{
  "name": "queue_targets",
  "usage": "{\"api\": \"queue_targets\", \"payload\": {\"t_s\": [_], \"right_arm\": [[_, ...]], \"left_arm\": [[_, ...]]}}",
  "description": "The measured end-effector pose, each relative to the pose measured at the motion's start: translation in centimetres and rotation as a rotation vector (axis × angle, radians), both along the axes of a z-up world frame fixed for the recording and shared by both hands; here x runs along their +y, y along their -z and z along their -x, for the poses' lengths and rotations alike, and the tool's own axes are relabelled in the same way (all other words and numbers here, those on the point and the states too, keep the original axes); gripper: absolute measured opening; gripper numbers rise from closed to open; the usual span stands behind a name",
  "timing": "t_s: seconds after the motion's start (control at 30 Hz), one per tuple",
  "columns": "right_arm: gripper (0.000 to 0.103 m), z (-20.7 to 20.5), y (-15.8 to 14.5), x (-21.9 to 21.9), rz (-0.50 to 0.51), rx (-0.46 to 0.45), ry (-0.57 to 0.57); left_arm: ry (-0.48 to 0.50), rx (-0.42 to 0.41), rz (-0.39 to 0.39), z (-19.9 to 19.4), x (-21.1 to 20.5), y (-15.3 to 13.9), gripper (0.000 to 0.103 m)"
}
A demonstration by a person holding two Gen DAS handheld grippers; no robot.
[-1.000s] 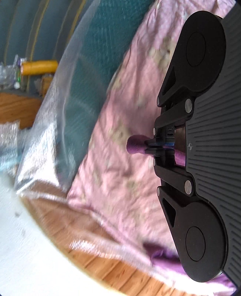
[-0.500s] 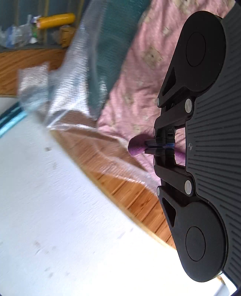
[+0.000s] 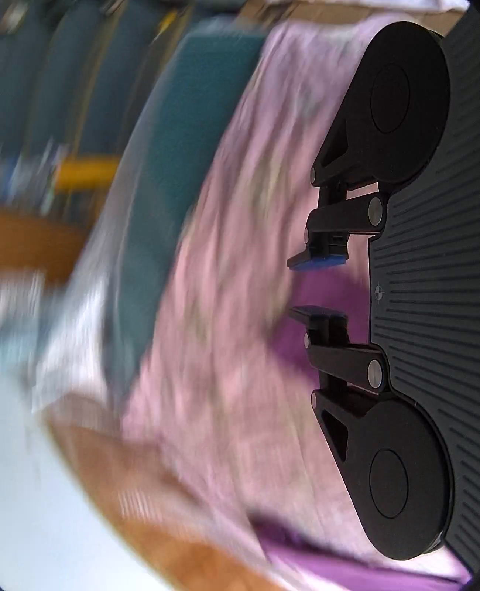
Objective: Fold clothes
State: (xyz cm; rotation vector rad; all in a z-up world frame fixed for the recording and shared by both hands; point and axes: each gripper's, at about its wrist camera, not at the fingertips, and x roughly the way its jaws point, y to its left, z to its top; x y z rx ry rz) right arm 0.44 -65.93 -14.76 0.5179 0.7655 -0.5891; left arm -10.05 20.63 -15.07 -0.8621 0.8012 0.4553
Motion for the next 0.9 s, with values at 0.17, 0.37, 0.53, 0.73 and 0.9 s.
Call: {"api": "queue_targets", "payload": {"t_s": [0.17,0.37,0.53,0.73,0.9], "right_arm": [[0.030,-3.5,3.7,3.8,0.036,0.158,-0.169],[0.029,-4.7,6.2,4.8,0.102,0.275,-0.221],[0.043,-10.1,2.3,6.5,-0.011,0.148,-0.292],[0.048,-16.7,-2.5,8.4,-0.148,-0.008,-0.378],[0.060,-26.9,-0.2,9.2,-0.510,-0.149,-0.342]], "left_arm": [[0.189,-0.020,0.020,-5.4,-3.0,1.2,0.033],[0.155,0.085,0.019,-5.6,-1.9,6.2,0.004],[0.146,0.050,0.037,-3.0,-1.1,4.9,0.018],[0.069,0.064,0.003,-3.1,-1.3,2.7,0.033],[0.082,0.074,-0.048,-5.4,-4.3,0.0,0.042]]}}
